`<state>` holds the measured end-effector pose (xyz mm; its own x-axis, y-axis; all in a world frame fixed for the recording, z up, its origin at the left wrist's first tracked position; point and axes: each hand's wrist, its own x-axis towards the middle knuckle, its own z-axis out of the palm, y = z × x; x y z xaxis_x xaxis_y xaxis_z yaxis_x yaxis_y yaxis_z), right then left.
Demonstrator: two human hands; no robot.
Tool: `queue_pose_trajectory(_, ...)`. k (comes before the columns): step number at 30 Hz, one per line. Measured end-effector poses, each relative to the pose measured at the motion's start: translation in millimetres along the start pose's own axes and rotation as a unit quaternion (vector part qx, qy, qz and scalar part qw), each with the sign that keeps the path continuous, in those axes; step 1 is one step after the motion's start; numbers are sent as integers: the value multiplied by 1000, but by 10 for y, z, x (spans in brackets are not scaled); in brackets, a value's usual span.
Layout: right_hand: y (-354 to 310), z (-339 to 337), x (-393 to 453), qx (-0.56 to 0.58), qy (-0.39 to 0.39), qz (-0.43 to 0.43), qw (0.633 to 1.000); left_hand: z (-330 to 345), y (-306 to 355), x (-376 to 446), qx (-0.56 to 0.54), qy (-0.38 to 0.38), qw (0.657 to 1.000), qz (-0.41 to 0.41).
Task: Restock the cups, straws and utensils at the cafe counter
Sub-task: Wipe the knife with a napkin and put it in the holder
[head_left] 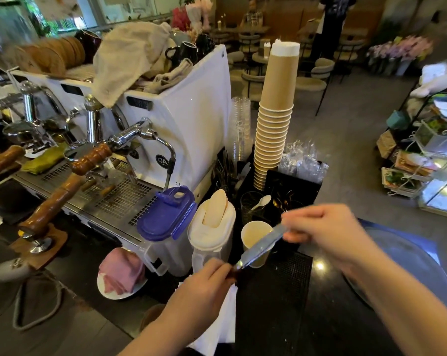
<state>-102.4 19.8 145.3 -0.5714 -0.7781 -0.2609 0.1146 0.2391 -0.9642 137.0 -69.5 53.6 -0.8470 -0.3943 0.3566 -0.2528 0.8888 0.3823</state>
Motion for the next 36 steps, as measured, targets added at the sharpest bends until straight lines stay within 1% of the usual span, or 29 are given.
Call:
queue_pose_trajectory(4, -784, -84, 256, -10, 14, -94, 995, -271, 90, 617, -14, 55, 998, -6)
queue_pose_trajectory(7, -1327, -80, 456, -56, 32, -156, 986, -430, 3, 1189, -23, 89, 996, -1)
queue_pose_trajectory(10, -1724, 32, 618, -103, 63, -207, 971, -504, -190, 1732, -41, 94, 994, -40)
queue_pose_trajectory(13, -1915, 233, 798, -174, 87, -263, 945, -505, -466, 2152, -57, 100, 990, -76)
queue_pose_trajectory(17, -1887, 482, 1177, -229, 93, -257, 934, -424, -852, 2448, -90, 64, 983, -146)
queue_pose_trajectory(23, -1555, 665, 1679, -264, 96, -238, 930, -184, -1207, 2515, -84, 6, 976, -201)
queue_pose_trajectory(26, -1456, 742, 1806, -287, 83, -230, 926, -88, -1313, 2520, -92, -19, 969, -230)
queue_pose_trajectory(29, -1377, 840, 1865, -299, 71, -226, 925, -2, -1379, 2519, -102, -28, 958, -265)
queue_pose_trajectory(36, -1200, 994, 1940, -362, 37, -229, 903, 124, -1458, 2506, -111, -57, 934, -335)
